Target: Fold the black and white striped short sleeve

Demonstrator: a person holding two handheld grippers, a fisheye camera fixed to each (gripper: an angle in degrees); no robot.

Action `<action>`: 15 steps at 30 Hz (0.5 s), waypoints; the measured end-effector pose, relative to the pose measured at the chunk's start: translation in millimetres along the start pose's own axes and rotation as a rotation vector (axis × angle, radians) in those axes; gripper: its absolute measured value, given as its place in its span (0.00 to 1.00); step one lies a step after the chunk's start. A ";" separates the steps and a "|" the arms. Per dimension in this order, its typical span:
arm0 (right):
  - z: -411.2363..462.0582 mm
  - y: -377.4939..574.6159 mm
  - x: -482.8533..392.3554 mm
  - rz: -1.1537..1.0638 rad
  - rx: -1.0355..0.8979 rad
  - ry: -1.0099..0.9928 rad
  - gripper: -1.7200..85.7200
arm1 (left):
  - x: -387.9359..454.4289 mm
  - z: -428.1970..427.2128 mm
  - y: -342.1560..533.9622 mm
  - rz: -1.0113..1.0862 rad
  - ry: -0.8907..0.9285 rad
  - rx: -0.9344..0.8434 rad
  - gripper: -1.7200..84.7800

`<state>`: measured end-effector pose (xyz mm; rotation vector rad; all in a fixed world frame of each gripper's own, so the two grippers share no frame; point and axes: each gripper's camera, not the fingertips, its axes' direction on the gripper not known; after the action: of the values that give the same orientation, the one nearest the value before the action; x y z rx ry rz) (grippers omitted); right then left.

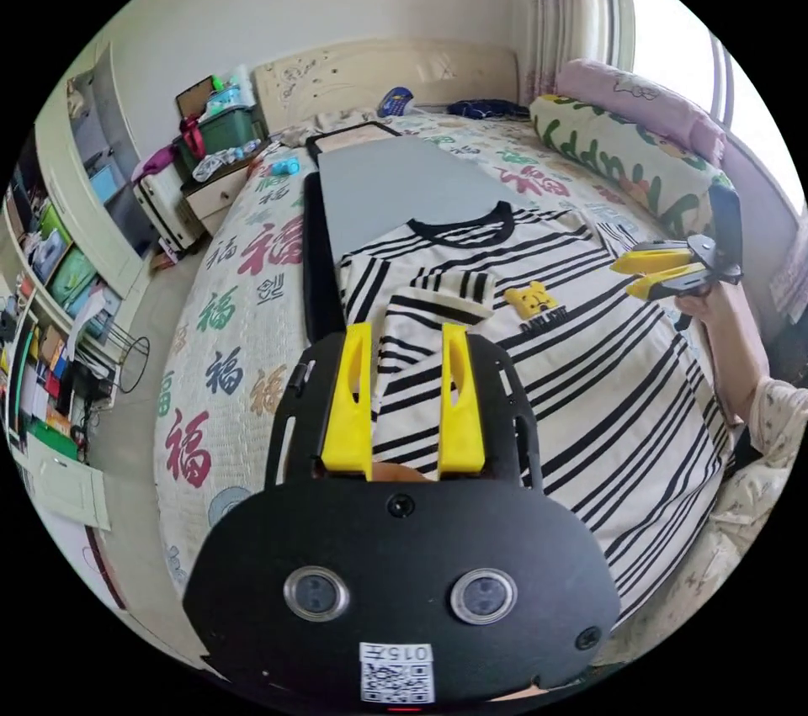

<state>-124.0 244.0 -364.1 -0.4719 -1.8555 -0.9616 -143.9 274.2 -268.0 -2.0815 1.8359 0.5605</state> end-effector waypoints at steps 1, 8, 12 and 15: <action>24.6 -9.5 2.7 0.024 -0.038 0.048 0.14 | -3.8 17.7 13.8 -0.012 0.022 0.004 0.17; 107.1 -69.8 21.4 0.093 -0.133 0.228 0.13 | 6.6 129.3 61.5 -0.061 0.107 -0.035 0.17; 153.7 -95.5 6.3 -0.064 -0.286 0.311 0.05 | 25.5 177.3 99.4 -0.051 0.184 -0.070 0.06; 159.7 -121.2 -0.4 -0.094 -0.303 0.374 0.02 | 29.6 190.1 139.4 -0.066 0.199 -0.072 0.02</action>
<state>-297.2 294.8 -451.4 -0.3564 -1.4127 -1.3080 -295.4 320.4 -445.1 -2.3103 1.8683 0.4222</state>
